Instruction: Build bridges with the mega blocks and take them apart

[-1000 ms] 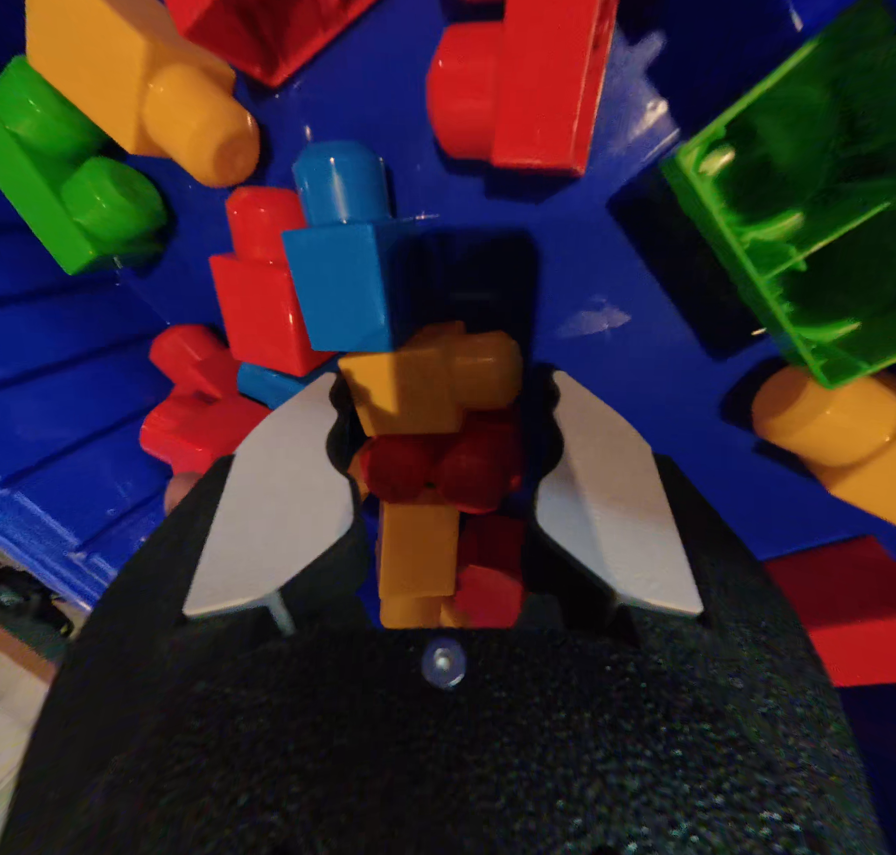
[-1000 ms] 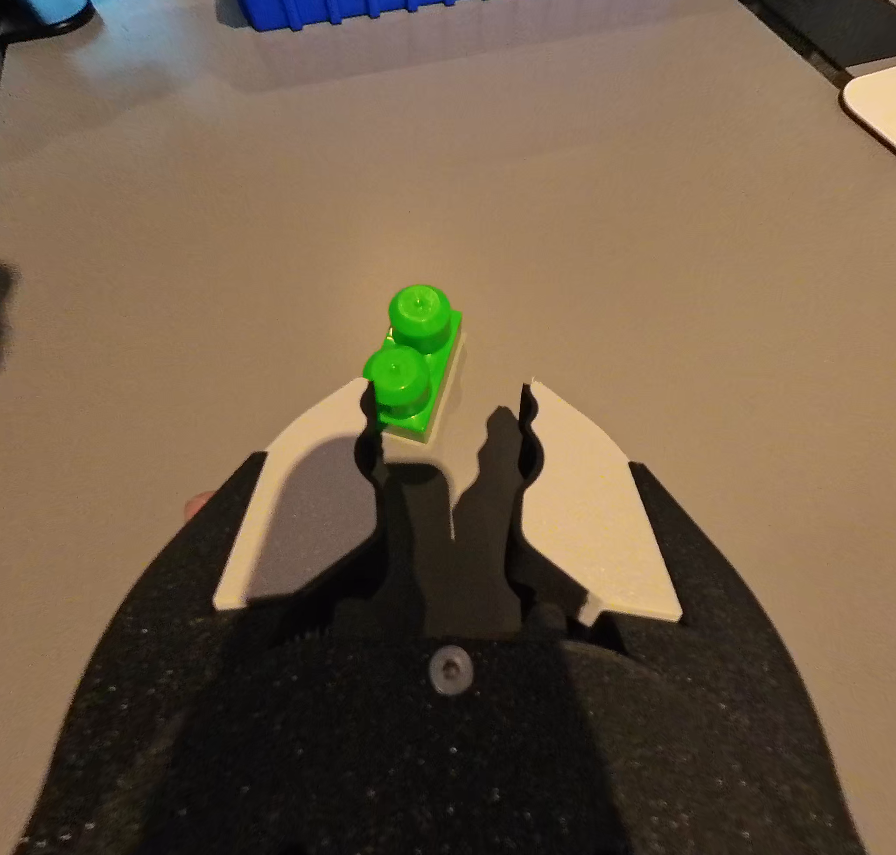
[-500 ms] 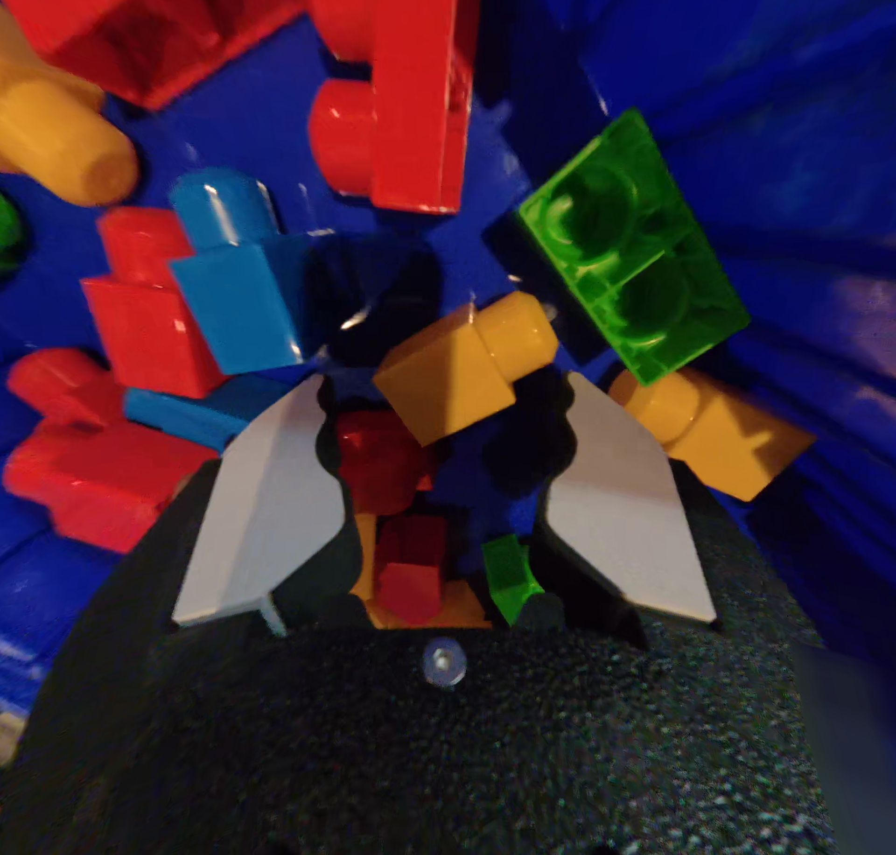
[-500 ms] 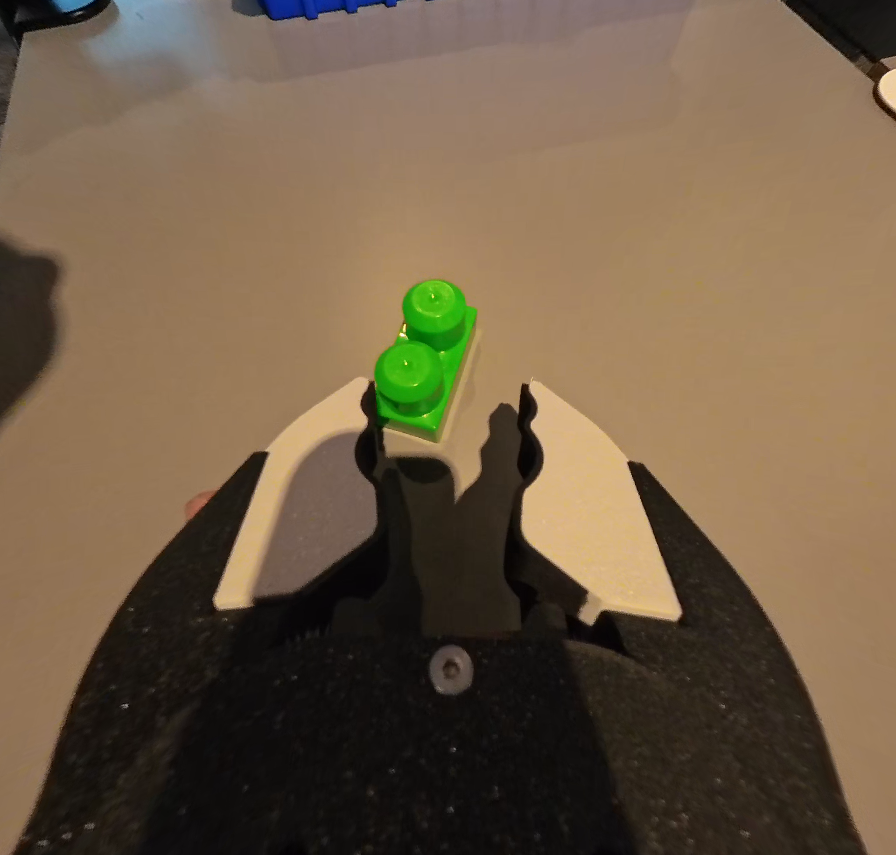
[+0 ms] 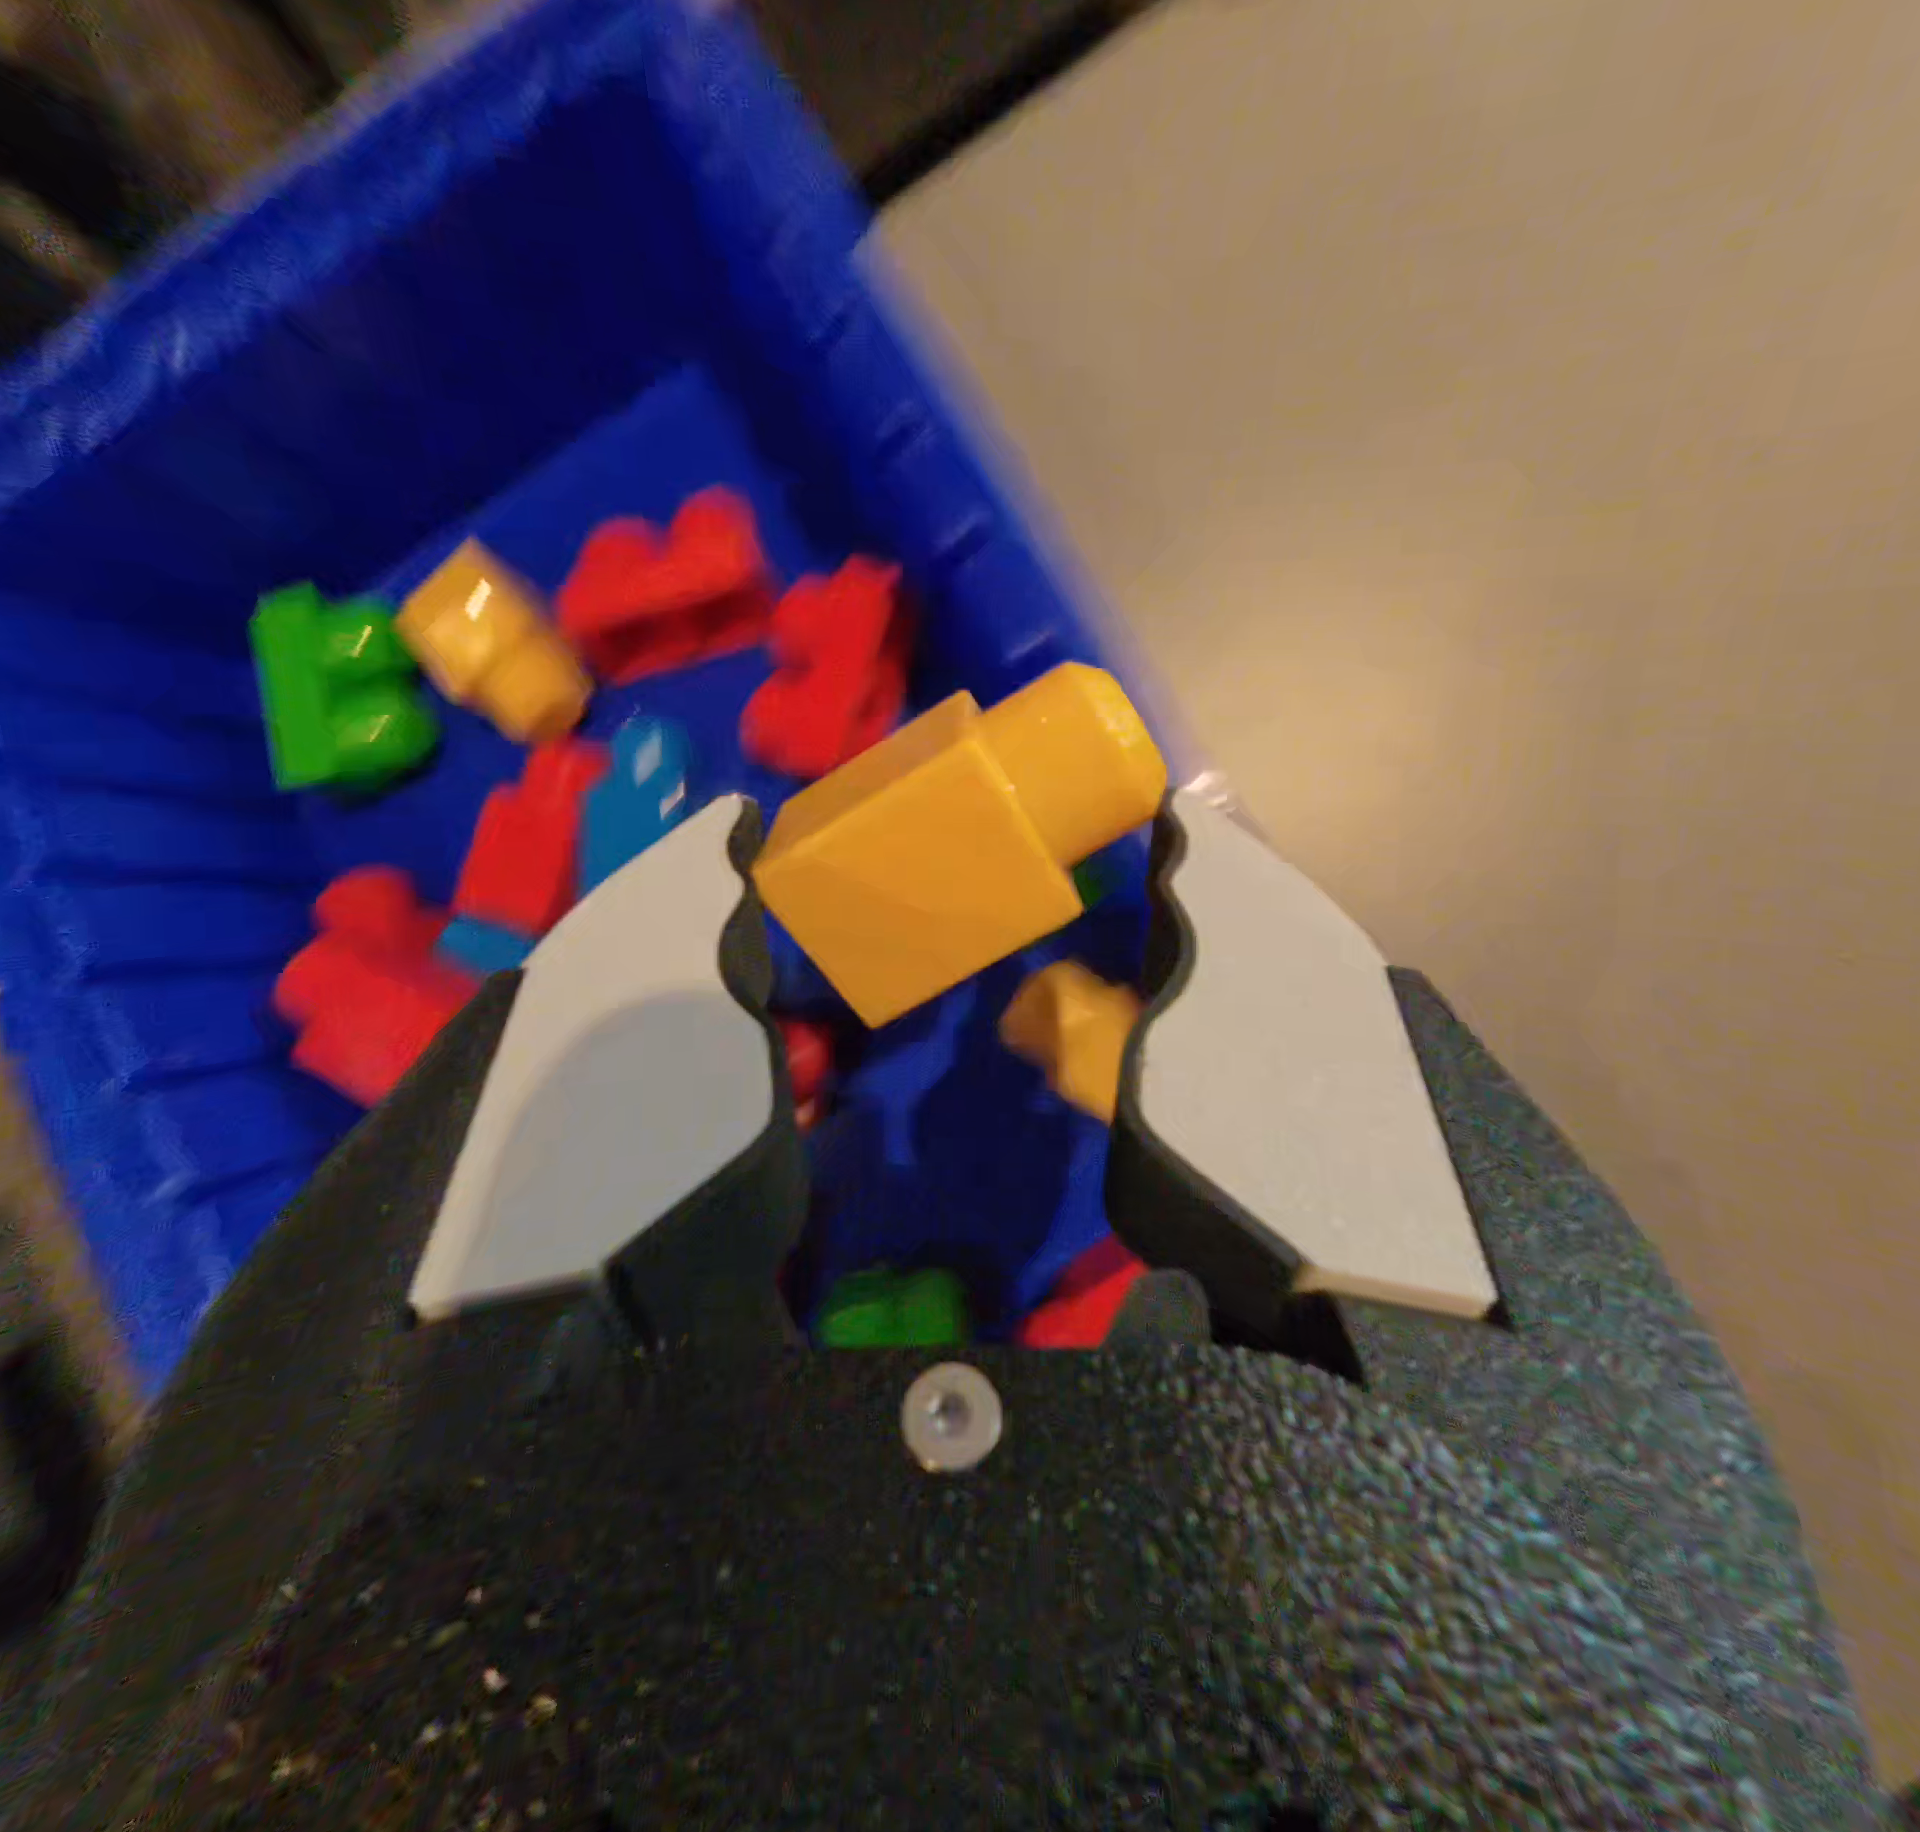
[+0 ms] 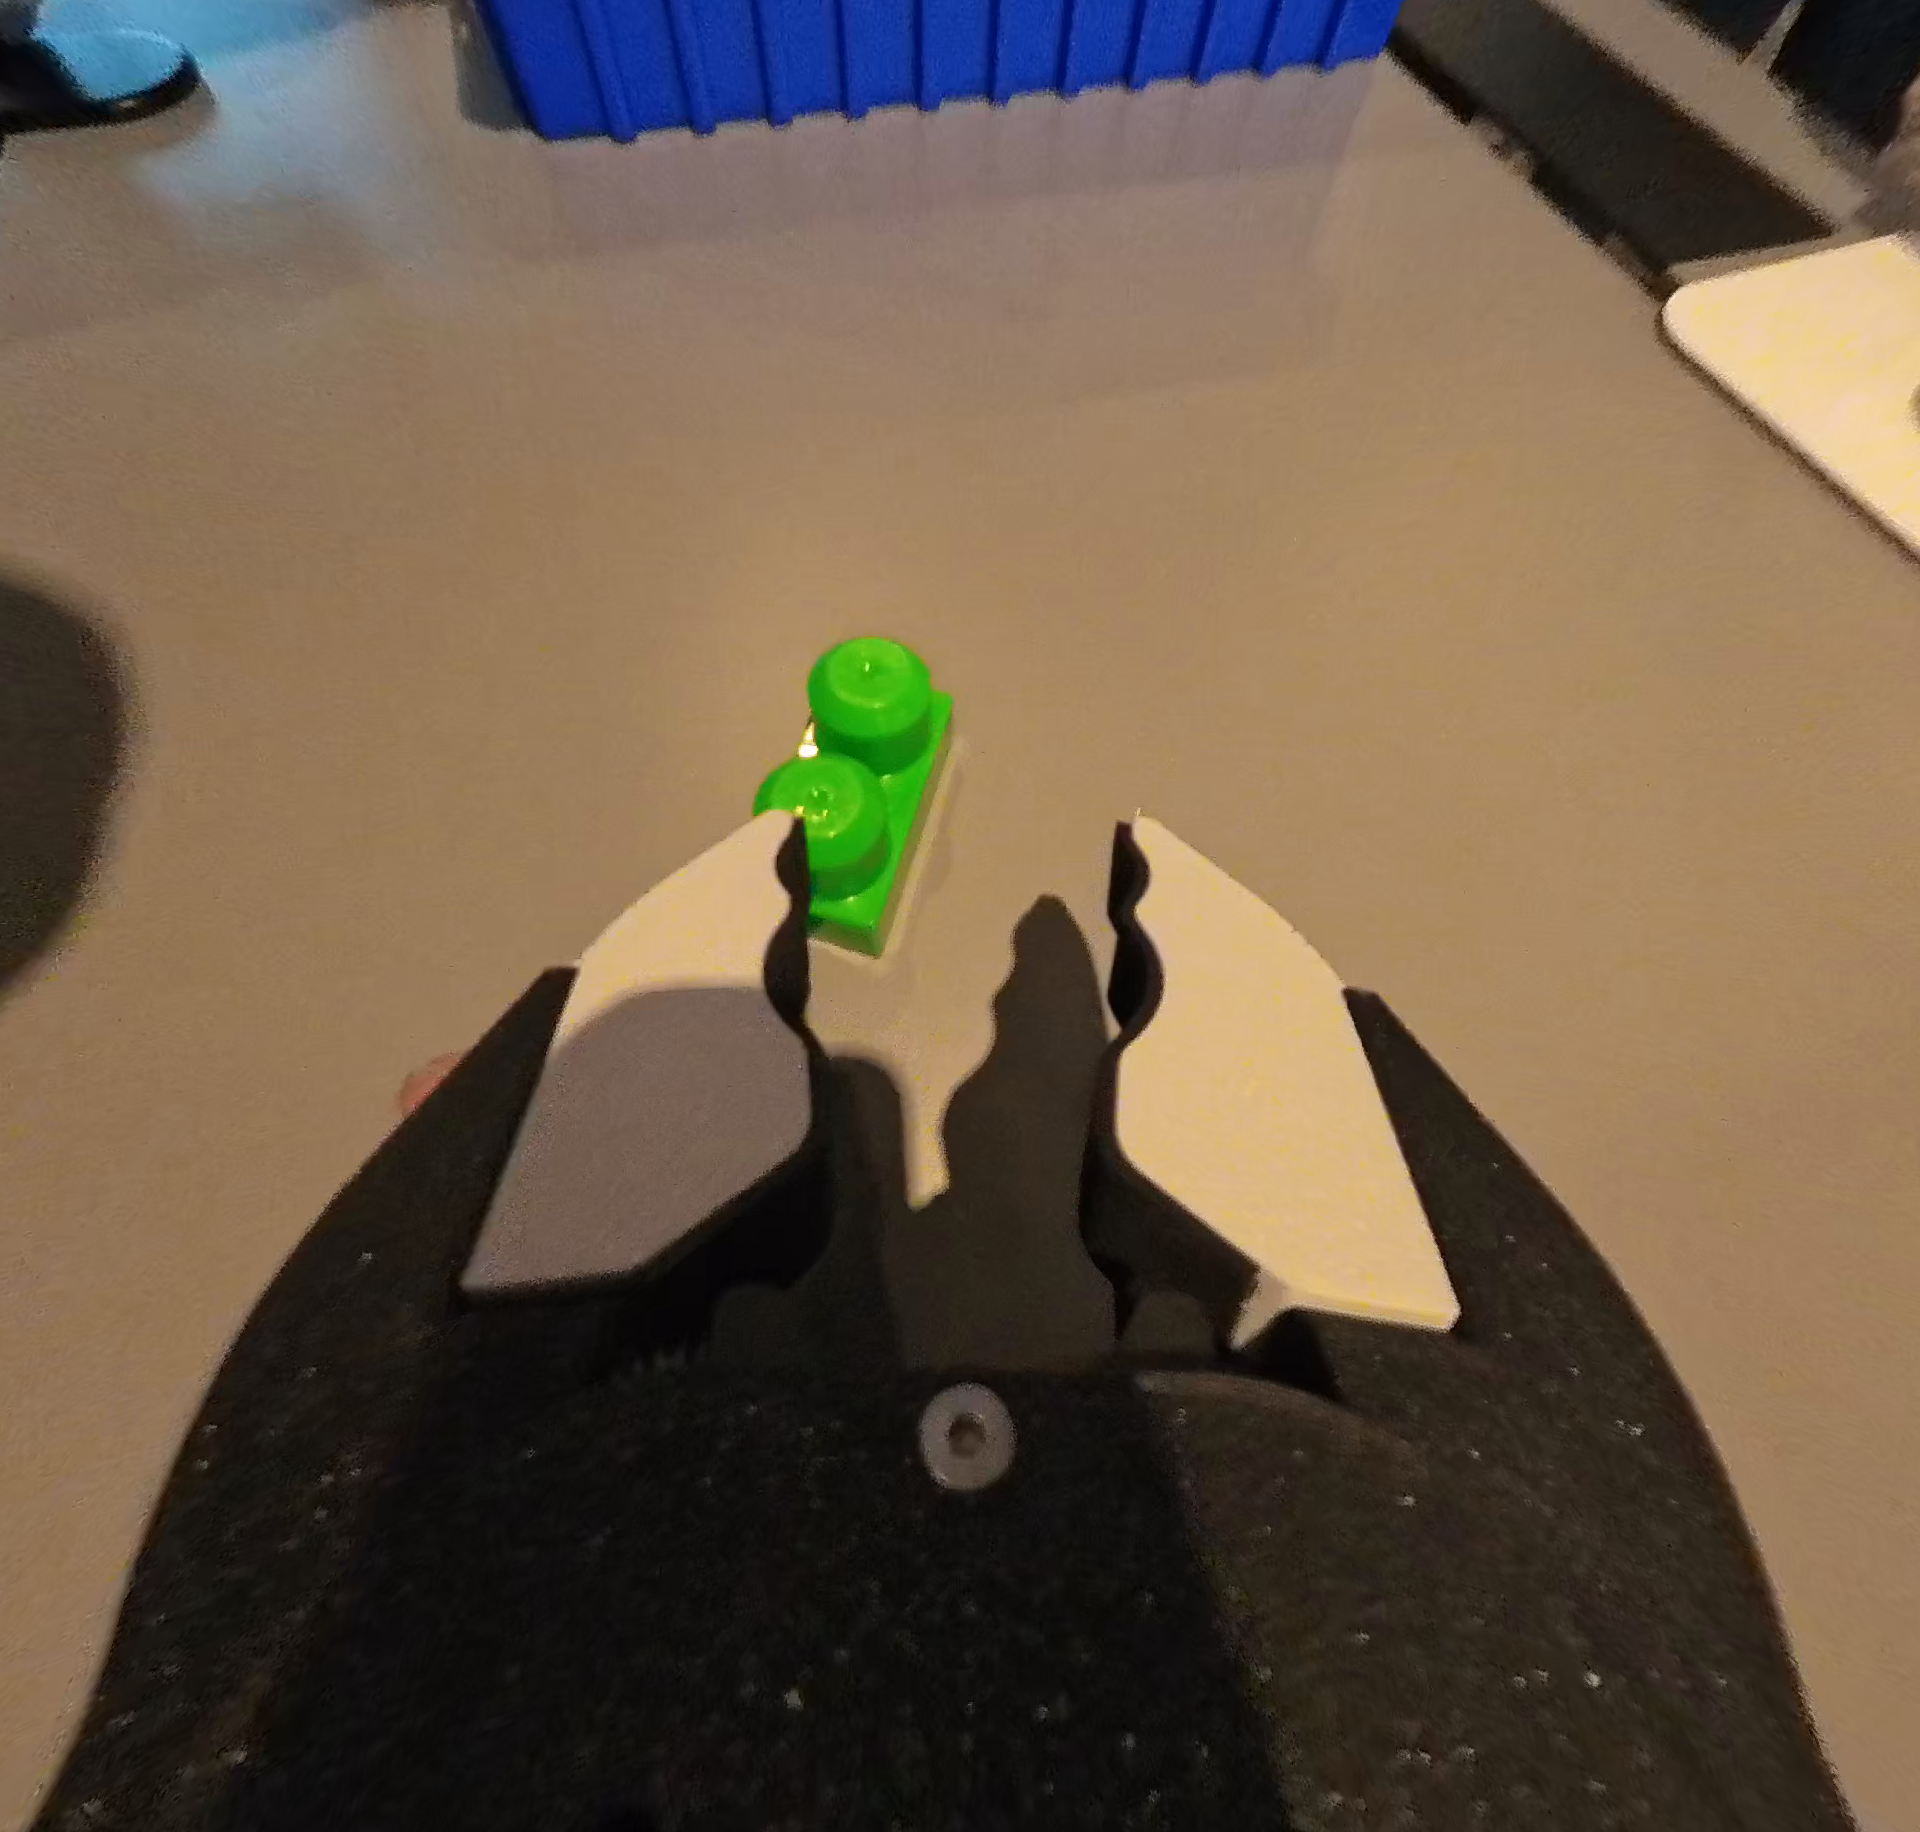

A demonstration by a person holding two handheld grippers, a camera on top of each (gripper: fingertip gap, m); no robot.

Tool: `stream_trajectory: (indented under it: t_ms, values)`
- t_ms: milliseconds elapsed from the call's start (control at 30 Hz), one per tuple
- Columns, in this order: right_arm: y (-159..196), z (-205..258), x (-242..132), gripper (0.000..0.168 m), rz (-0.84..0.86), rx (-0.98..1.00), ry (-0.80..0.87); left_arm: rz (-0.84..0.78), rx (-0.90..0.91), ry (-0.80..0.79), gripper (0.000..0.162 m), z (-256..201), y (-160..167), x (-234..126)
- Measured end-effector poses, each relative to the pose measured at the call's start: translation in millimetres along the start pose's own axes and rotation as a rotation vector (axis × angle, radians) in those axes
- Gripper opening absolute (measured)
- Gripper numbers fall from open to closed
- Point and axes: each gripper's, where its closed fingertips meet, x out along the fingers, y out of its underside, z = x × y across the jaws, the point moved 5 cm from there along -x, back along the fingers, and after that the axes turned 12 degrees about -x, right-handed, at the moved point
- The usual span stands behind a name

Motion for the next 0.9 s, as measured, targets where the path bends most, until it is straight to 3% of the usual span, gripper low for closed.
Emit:
stream_trajectory:
  t_ms: [133,267,467,600,700,900]
  values:
    - [-19,-2,-3,0.056,-0.107,-0.087,0.06,-0.207,0.041,0.366,0.07,-138,-28,-16]
    - [-38,5,-6,0.058,-0.195,-0.218,0.095,-0.225,0.033,0.789,0.07,-260,-29,21]
    - [-49,-4,-18,0.064,-0.225,-0.335,0.154,-0.138,-0.135,1.242,0.07,-342,-30,76]
    - [-45,-13,-13,0.065,-0.204,-0.361,0.195,-0.069,-0.151,1.313,0.069,-359,-27,95]
    - [-39,-17,-8,0.043,-0.198,-0.342,0.218,-0.052,-0.166,1.339,0.069,-362,-25,100]
    - [-25,-24,-1,0.038,-0.144,-0.246,0.183,-0.105,-0.11,1.248,0.071,-348,-21,110]
